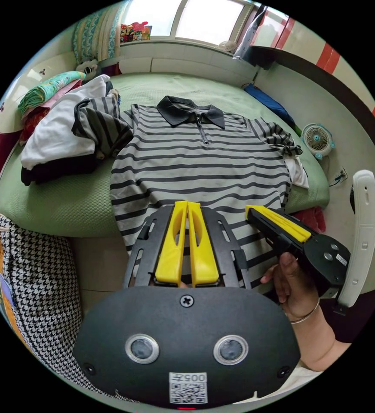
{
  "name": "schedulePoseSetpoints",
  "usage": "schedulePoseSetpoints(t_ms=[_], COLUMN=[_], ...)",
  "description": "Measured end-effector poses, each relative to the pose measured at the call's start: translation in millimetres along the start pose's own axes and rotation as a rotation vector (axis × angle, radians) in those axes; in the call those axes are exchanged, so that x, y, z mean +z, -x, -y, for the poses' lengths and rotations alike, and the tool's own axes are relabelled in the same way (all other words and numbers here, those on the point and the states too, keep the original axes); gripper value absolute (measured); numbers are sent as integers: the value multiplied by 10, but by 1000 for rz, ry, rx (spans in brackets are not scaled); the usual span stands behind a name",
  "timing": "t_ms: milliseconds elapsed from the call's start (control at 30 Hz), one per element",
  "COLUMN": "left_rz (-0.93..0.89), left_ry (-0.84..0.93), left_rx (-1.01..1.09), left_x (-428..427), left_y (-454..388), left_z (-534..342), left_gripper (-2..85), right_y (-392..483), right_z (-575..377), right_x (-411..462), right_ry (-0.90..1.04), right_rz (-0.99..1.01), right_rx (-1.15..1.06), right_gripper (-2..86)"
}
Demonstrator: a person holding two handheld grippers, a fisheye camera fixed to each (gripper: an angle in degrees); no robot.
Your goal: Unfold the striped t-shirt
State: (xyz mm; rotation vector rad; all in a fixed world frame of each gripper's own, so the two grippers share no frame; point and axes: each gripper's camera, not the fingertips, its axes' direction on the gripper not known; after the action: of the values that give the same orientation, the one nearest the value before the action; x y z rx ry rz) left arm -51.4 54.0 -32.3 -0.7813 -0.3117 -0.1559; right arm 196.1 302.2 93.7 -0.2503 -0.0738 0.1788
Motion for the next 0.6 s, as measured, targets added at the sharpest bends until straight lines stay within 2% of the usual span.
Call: schedulePoseSetpoints(t_ms=[600], left_rz=[6], left_ry=[-1], left_rx=[0], left_x=[26], left_y=[-13], left_z=[28], left_gripper=[-7], right_y=[-62], right_z=[-33], right_x=[1], right_ry=[3], right_rz=[17], right_rx=[6], right_gripper=[-12])
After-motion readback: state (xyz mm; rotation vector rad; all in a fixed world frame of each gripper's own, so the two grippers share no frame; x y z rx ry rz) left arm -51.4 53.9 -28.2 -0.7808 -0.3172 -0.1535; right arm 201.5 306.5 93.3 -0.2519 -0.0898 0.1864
